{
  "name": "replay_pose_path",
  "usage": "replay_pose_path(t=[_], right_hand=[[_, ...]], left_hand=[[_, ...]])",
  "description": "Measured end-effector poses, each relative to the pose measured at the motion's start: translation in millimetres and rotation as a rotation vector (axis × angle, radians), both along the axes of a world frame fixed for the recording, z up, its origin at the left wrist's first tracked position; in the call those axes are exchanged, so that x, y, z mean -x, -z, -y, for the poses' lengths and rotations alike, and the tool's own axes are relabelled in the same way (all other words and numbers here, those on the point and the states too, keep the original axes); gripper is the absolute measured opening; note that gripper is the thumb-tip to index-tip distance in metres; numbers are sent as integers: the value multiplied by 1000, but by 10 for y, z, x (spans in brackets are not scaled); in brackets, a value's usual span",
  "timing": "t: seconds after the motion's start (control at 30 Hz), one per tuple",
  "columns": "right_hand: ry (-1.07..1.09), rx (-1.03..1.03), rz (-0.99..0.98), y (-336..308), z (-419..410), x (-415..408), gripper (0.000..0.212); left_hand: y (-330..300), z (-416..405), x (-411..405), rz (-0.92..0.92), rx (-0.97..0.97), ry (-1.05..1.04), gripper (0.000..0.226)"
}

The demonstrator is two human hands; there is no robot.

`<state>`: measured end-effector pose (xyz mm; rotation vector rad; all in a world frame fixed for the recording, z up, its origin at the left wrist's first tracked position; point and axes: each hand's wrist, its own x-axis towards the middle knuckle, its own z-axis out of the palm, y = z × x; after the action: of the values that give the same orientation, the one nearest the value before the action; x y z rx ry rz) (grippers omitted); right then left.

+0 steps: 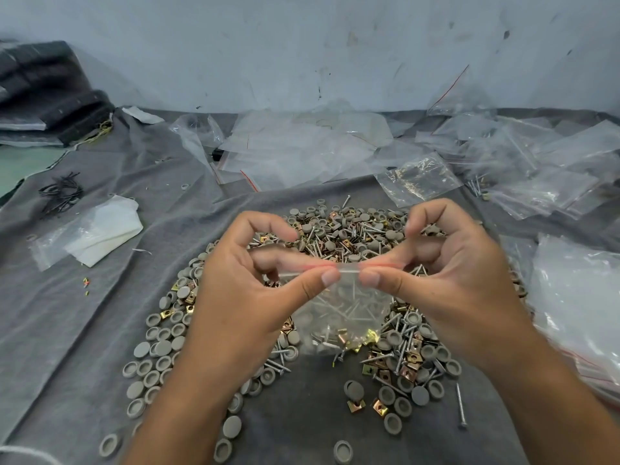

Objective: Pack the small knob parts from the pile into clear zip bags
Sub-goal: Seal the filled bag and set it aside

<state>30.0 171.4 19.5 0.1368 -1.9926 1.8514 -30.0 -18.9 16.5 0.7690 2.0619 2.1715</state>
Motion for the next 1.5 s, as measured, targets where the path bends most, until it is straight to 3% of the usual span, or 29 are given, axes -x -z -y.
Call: replay_pose_path(t=[0.2,0.37,0.53,0.8,1.0,1.27,1.37,1.5], right_hand=[[-15,6,-19,-19,-18,11,52],[-28,-79,36,5,11,5,43],[-55,-134,57,31,110,2,38],[-1,-61,43,58,2,-2,39],[48,-39,-27,4,-64,33,43],[6,-88,-47,-90,-98,15,31],[94,-97,-15,-197,-281,99,29],[382,-136,40,-460,-846,463,21]], left_hand=[[-12,-22,5,-58,-26,4,42],[24,-13,18,-50,-34,18,45],[69,-47,3,-65,-18,82,31],[38,-2,46,-46,1,-40,41],[35,-28,11,-179,-40,-97,43],[79,1,73,-134,-116,-30,40],[102,17,135,-48,-125,-63,40],[121,62,171,-28,-104,-109,35]])
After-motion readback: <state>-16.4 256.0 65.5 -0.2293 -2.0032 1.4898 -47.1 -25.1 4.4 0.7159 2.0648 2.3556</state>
